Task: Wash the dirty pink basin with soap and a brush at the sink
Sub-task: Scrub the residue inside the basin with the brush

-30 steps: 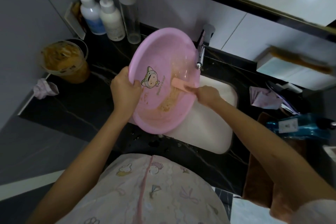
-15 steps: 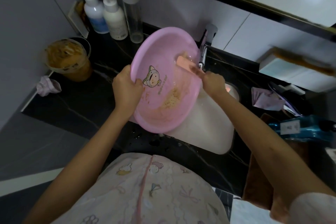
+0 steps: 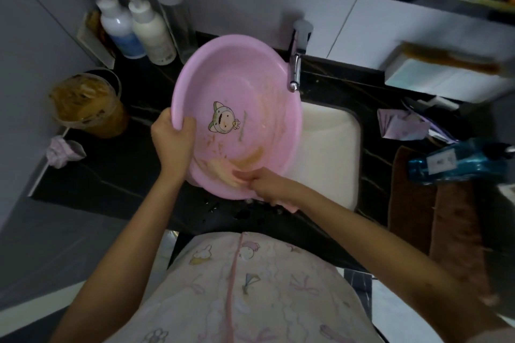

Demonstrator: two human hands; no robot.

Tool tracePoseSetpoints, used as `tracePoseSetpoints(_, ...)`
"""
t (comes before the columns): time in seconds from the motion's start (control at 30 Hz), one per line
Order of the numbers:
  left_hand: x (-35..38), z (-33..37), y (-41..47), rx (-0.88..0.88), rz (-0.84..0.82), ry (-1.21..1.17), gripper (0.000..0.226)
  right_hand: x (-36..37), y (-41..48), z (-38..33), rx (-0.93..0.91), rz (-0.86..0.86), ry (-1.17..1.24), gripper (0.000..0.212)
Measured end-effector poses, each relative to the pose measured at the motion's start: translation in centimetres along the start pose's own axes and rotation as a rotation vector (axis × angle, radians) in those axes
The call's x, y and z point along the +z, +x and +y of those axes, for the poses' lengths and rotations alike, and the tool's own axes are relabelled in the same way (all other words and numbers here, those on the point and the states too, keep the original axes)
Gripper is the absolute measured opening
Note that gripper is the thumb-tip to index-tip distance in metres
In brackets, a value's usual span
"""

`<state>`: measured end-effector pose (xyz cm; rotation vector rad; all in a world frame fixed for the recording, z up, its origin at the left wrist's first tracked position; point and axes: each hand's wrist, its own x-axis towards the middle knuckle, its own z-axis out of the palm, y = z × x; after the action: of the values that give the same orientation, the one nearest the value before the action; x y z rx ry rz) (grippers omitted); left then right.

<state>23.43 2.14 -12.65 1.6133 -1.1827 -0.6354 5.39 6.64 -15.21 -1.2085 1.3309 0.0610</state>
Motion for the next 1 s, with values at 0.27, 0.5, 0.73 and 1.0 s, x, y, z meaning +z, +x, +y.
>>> tracePoseSetpoints(0.27,0.5,-0.2,-0.1,-0.031,0.051,-0.114,0.034,3.4,0.5,-7.4,-0.075,0.029,0.655,0.042)
tracePoseSetpoints(0.5,0.0,-2.0,-0.3,-0.035,0.016,-0.134,0.035,-0.9,-1.7,0.8,0.148,0.114,-0.577,0.047)
tracePoseSetpoints(0.73,0.0,-1.6,-0.3,-0.029,0.006,-0.123,0.036,0.1,0.8,-1.6,0.197,0.111,-0.58,0.036)
tracePoseSetpoints(1.0,0.3,-0.6,-0.7,-0.06,0.018,-0.146,0.042,1.9,1.7,-9.7,-0.207,0.187,0.34,0.041)
